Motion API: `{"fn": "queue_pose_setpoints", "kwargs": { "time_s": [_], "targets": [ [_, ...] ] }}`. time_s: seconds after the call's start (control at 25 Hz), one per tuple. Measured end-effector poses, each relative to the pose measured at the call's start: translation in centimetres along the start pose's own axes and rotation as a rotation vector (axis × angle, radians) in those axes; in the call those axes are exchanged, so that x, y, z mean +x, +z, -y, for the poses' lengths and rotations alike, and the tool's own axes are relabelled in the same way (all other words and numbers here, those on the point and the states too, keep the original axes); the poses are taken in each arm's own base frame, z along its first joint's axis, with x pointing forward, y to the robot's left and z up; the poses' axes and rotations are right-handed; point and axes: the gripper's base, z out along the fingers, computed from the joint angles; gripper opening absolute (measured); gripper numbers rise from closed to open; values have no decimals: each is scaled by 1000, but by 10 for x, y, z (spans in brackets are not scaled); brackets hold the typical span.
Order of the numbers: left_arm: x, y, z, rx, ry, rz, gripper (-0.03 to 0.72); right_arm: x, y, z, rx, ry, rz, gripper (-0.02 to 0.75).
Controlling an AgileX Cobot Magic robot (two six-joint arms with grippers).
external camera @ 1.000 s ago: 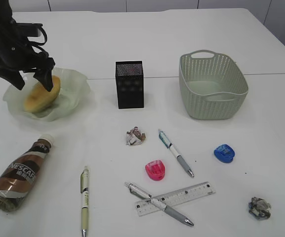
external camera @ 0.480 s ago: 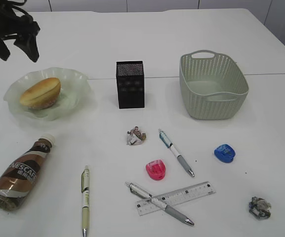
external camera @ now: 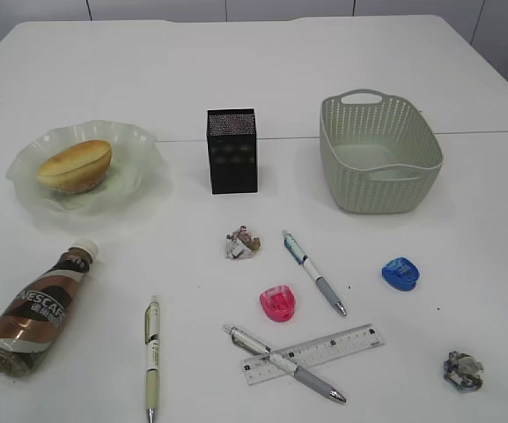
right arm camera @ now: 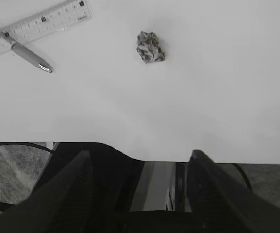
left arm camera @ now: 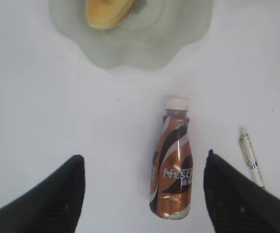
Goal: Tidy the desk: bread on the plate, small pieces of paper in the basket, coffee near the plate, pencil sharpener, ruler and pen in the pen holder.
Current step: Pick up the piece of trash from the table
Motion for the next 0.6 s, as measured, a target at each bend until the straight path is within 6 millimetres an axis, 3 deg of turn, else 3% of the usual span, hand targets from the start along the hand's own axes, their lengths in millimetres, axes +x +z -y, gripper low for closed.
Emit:
{"fn": "queue_pose_setpoints", "kwargs": {
  "time_s": [0.28,0.6],
  "targets": [
    [45,-77,4,9,-6,171,550,-19,22,0,-2,-47,47,452],
    [95,-153,7,-2,-1,391,550,-43,76,3,22,-55,-125,452]
  ]
}}
